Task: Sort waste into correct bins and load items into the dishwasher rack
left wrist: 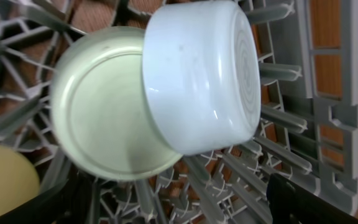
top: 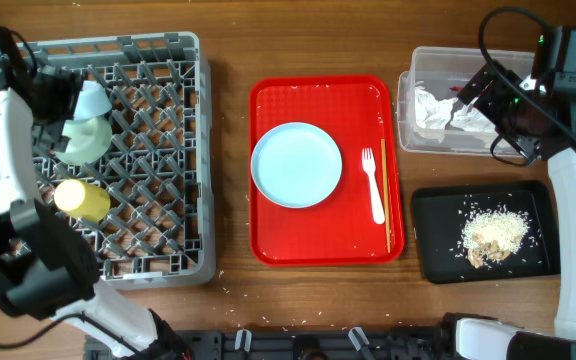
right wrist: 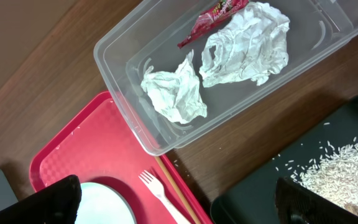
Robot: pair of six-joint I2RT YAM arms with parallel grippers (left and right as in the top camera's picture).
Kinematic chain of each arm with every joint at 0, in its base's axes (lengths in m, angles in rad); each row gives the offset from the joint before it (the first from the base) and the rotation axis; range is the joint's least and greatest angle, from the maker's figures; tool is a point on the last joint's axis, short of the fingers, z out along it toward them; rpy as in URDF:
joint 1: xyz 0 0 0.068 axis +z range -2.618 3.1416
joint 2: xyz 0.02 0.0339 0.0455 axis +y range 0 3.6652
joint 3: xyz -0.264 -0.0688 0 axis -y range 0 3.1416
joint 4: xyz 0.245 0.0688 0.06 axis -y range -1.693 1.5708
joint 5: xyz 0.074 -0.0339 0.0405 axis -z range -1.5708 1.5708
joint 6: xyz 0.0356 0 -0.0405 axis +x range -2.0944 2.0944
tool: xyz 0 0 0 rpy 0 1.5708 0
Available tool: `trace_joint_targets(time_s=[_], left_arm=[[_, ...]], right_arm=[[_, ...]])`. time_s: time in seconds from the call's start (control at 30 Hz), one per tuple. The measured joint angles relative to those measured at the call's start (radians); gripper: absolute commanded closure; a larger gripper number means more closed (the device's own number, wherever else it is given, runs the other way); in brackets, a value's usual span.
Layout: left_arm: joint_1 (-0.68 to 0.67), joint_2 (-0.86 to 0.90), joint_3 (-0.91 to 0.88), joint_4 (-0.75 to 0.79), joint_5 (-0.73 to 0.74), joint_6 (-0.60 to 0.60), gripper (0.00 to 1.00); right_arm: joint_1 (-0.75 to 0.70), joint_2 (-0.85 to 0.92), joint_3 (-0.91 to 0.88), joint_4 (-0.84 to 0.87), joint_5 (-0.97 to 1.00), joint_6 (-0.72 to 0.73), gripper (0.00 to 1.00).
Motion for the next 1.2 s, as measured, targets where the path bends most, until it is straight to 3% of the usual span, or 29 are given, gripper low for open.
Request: trace_joint_targets(time_s=[0.13,0.5,1.0,1.2], left_arm=[[0.0,0.063,0.0,0.066,0.035,-0.001,0.09],[0.0,0.085,0.0,0.158,0.031,-0.008,0.25],[0.0,0.109,0.001,0.17,-0.04,-0.098,0.25],[-0.002,0.12,0.008,0.198,-0.044,-0.112,0.4]], right_arm=[[0.0,0.0,0.0,0.0,0.0,0.0,0.0],[0.0,0.0,0.0,0.0,0.0,0.0,0.0],[0.0,0.0,0.0,0.0,0.0,0.0,0.0],[0.0,0.0,0.0,0.0,0.0,0.0,0.0]])
